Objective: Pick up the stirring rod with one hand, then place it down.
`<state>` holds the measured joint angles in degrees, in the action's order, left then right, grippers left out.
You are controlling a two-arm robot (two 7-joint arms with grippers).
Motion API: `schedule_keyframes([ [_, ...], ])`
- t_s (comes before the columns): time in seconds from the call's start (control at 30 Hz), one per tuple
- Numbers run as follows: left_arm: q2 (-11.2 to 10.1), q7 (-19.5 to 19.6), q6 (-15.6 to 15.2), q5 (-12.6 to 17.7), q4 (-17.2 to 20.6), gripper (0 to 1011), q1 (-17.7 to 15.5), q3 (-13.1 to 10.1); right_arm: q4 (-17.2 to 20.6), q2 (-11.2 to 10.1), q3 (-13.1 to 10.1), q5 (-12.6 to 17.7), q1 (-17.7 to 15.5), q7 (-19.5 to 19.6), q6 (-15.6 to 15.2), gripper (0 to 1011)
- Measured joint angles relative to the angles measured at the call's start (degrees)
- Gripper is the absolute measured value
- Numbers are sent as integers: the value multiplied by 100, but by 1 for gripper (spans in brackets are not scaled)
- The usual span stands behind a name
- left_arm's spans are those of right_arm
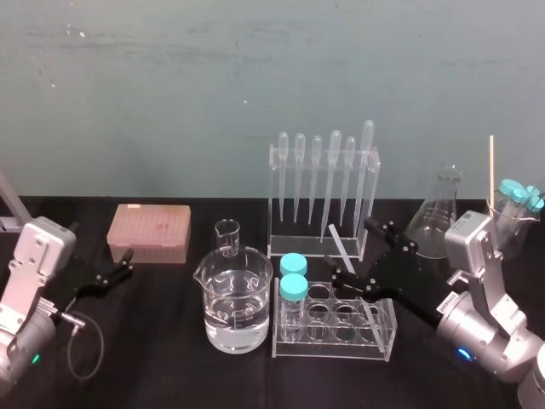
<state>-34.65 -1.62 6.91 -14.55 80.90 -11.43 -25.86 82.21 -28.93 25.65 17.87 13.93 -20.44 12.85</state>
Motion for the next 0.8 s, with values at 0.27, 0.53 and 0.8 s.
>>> schedule_keyframes([
  [0.27,0,0,0,0,0,1000,0,0,-296,168,-69,386,136,-506,-309,1003],
  [0.53,0,0,0,0,0,1000,0,0,-406,225,-115,497,192,-690,-452,1003],
  [0.8,0,0,0,0,0,1000,0,0,-399,223,-109,497,190,-686,-443,1003],
])
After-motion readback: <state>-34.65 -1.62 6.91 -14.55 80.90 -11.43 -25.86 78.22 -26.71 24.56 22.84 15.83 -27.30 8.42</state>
